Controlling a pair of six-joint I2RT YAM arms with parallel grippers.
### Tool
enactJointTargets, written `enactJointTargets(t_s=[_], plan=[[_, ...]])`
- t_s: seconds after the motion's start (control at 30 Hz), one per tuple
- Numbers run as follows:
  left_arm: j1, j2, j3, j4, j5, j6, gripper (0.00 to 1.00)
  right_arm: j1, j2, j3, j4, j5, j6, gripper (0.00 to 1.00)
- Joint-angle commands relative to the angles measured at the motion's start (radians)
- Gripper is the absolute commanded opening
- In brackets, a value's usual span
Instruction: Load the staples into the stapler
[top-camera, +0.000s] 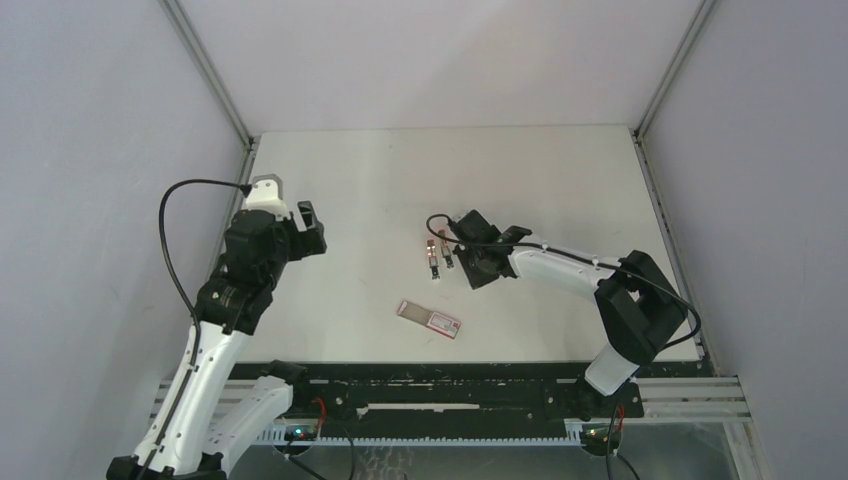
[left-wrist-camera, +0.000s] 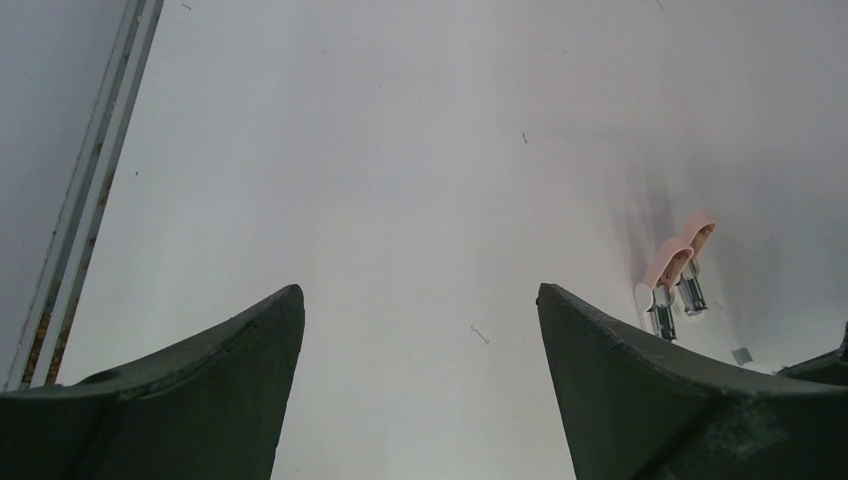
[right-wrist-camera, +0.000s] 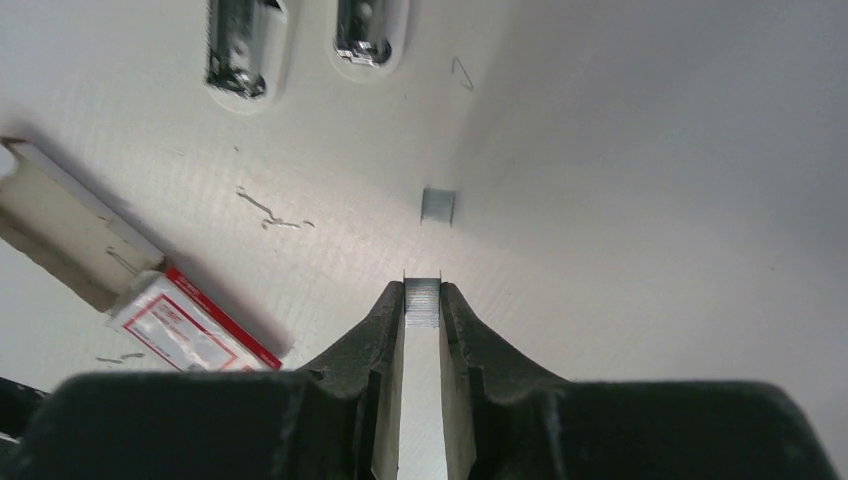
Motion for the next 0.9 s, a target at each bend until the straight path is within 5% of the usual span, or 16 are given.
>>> enactJointTargets(t_s=[0.0,0.5,0.87], plan=[[0.009,-0.048,-0.011,0.035,0.026,-0.022,0.90,-0.004,-0.010,0.084,0.066,-0.019,0.056,0.15],[0.010,-0.135,0.001,0.113,0.151,-0.090,0.91,0.020,0.216,0.303,0.147,0.081,0.109,0.15],[0.034,-0.143,-0.028,0.115,0.182,-0.092,0.91,0.009,0.267,0.319,0.143,0.093,0.108,0.15]])
